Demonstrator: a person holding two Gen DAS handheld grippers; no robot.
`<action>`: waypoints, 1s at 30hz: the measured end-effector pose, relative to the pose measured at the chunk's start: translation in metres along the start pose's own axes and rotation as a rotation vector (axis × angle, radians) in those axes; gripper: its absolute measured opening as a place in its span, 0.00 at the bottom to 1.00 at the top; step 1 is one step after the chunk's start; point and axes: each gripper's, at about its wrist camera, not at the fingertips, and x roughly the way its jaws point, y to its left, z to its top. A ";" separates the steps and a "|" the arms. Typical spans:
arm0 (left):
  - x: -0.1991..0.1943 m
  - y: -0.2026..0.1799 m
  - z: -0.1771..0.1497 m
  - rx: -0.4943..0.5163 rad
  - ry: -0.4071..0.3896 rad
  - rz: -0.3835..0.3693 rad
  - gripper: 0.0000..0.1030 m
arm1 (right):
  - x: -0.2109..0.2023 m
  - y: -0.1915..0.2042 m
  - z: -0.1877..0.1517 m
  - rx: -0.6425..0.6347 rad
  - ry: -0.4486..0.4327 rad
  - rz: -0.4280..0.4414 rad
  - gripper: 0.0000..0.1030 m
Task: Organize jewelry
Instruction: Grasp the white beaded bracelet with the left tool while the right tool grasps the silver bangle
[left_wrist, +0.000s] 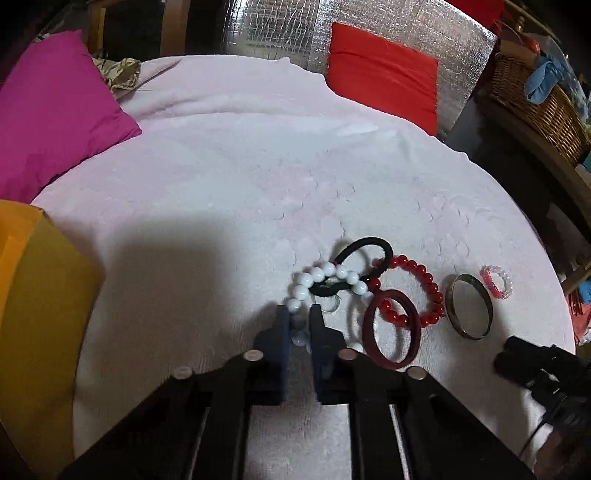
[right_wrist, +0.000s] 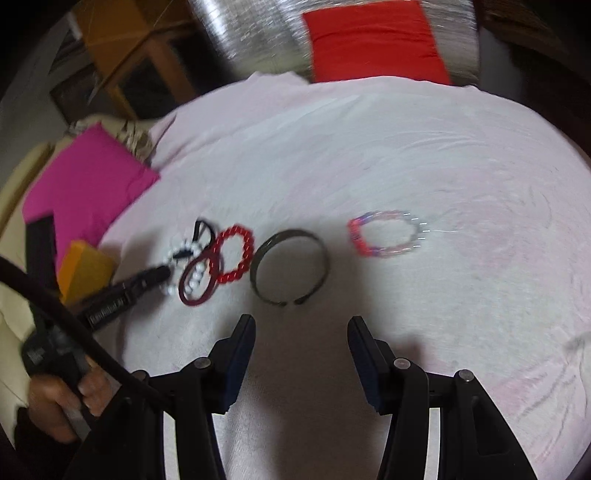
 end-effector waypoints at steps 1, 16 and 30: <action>0.000 0.002 0.001 -0.009 0.002 -0.009 0.10 | 0.004 0.005 -0.001 -0.027 0.004 -0.015 0.62; -0.026 0.011 0.004 0.000 -0.062 0.026 0.09 | 0.036 0.036 0.012 -0.126 -0.091 -0.259 0.57; -0.053 -0.009 -0.006 0.059 -0.117 0.022 0.09 | -0.009 0.002 0.010 -0.010 -0.156 -0.179 0.55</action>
